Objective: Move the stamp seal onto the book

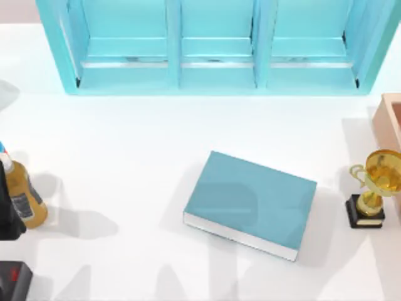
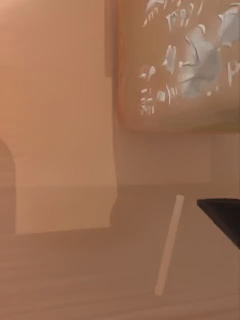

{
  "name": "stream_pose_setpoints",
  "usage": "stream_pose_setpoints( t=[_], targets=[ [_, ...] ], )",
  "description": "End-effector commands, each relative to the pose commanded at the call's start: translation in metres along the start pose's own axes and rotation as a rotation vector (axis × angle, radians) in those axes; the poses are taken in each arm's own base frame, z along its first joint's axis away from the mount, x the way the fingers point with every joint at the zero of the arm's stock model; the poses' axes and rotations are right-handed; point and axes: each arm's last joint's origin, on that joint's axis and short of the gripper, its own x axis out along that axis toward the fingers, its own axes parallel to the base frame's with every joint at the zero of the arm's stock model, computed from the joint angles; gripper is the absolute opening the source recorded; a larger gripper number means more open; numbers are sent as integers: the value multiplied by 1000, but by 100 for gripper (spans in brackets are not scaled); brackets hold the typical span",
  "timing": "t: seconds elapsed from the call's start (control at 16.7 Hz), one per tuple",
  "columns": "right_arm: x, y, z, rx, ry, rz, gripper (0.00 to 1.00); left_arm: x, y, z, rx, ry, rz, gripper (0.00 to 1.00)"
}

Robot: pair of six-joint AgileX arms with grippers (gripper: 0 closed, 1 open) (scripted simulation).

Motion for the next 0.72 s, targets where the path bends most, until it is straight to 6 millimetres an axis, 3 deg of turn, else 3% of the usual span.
stream_pose_setpoints(
  t=[0.66,0.72],
  targets=[
    [0,0,0,0,0,0,2,0,0,0,0,0,0,100],
    [0,0,0,0,0,0,0,0,0,0,0,0,0,100]
  ],
)
